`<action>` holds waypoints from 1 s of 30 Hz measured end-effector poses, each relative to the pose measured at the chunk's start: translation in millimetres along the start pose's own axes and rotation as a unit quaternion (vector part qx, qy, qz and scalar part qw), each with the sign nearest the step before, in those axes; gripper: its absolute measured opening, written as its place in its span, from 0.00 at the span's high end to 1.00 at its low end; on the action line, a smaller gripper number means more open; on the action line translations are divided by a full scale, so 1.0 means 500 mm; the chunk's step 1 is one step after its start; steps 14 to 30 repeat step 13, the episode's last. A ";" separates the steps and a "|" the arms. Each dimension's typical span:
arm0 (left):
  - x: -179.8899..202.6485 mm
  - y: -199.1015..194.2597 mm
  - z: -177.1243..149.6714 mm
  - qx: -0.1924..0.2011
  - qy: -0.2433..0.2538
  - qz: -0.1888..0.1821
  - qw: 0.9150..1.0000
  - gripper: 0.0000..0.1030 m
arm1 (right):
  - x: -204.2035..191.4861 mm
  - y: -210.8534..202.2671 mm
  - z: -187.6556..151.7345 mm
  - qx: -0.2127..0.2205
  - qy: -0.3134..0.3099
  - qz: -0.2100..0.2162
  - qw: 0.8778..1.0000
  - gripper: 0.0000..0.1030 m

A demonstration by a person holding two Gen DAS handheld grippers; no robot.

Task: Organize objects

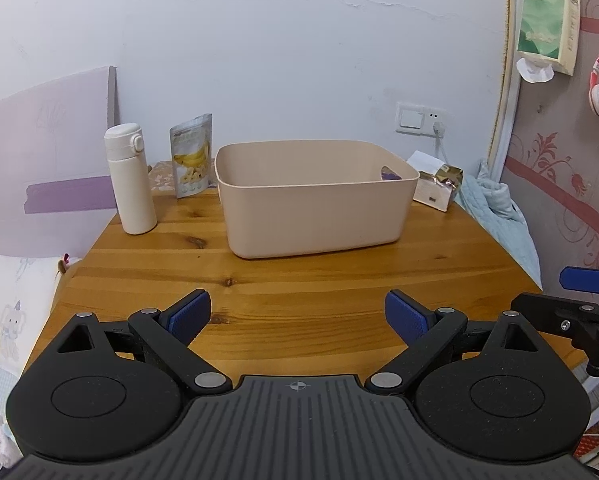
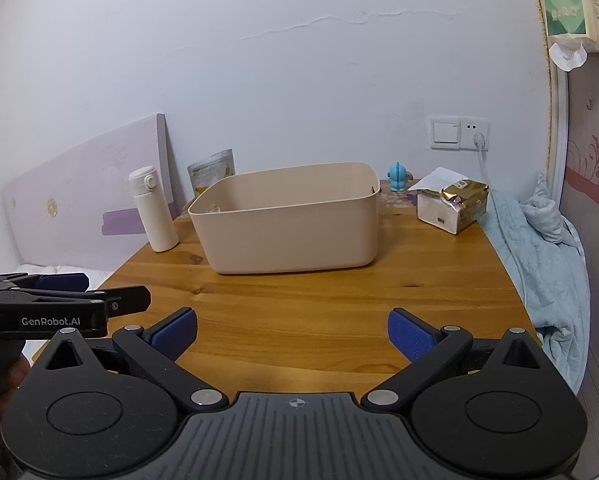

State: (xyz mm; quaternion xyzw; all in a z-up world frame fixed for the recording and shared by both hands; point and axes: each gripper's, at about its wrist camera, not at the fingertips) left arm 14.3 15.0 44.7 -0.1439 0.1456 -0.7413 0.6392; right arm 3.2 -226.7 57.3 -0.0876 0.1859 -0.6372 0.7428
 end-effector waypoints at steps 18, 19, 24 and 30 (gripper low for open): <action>-0.028 0.012 -0.011 -0.021 -0.015 0.008 1.000 0.06 | -0.010 0.027 -0.006 -0.019 -0.005 0.005 1.000 0.00; -0.028 0.012 -0.011 -0.021 -0.015 0.008 1.000 0.06 | -0.010 0.027 -0.006 -0.019 -0.005 0.005 1.000 0.00; -0.028 0.012 -0.011 -0.021 -0.015 0.008 1.000 0.06 | -0.010 0.027 -0.006 -0.019 -0.005 0.005 1.000 0.00; -0.028 0.012 -0.011 -0.021 -0.015 0.008 1.000 0.06 | -0.010 0.027 -0.006 -0.019 -0.005 0.005 1.000 0.00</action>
Point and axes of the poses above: each gripper's, at about its wrist camera, not at the fingertips, and y roughly the way its jaws point, x to its right, z to its top, and after that the axes turned 8 degrees about x, right-handed
